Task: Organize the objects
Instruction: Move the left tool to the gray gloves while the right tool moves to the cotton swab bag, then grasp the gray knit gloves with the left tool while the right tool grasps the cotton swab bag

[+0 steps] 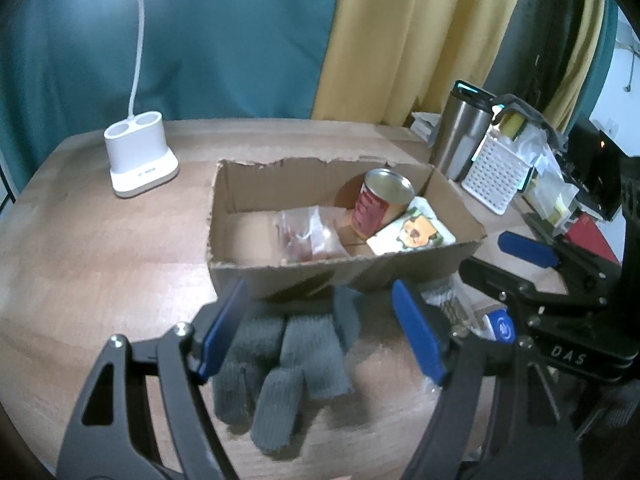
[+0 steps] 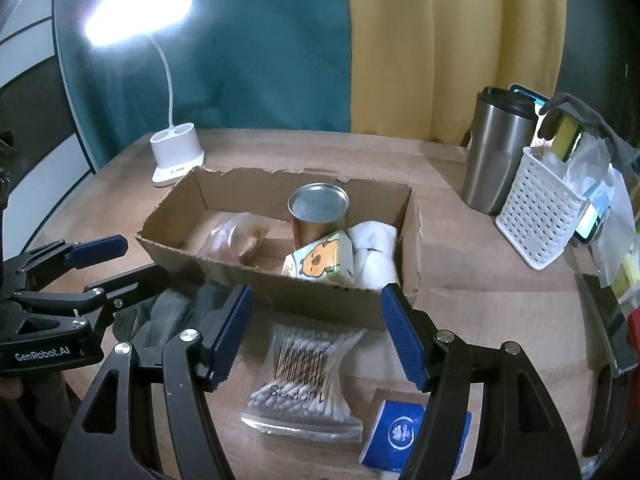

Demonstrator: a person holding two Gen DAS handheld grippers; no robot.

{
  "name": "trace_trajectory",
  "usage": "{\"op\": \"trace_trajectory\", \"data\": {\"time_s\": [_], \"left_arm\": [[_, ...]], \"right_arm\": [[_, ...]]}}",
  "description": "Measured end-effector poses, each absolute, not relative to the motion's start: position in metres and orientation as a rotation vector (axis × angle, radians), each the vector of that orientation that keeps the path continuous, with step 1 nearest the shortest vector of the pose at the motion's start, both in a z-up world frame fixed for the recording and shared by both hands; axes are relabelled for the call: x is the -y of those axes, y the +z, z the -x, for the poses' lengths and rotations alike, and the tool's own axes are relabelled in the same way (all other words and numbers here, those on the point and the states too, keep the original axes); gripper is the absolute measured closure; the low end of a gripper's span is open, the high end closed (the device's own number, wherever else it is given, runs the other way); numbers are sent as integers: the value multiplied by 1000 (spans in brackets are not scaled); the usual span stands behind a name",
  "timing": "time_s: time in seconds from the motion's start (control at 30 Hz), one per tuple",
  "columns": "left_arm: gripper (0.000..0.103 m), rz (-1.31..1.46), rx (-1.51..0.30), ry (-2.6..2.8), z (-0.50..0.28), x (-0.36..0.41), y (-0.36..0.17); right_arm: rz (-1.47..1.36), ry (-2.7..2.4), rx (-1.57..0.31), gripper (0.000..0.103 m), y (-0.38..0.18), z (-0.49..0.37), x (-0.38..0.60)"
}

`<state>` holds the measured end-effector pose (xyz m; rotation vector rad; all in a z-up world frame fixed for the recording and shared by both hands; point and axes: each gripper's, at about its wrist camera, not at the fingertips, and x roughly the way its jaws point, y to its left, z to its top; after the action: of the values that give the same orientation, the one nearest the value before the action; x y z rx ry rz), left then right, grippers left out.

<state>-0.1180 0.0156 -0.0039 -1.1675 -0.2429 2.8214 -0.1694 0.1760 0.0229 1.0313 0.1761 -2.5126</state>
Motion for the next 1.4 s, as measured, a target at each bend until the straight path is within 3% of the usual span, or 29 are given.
{"op": "trace_trajectory", "data": {"time_s": [1.2,1.3,1.4], "left_arm": [[26,1281,243,2817,115,-7,-51],[17,1283,234,2814,118,-8,-53],[15,1294,218,2813,121,-9,-56]], "right_arm": [[-1165,-2443,-189,33,-21,162,-170],[-1176,-2434,-189,33,-24,164,-169],[-1188,-2427,-187,33,-27,166,-169]]}}
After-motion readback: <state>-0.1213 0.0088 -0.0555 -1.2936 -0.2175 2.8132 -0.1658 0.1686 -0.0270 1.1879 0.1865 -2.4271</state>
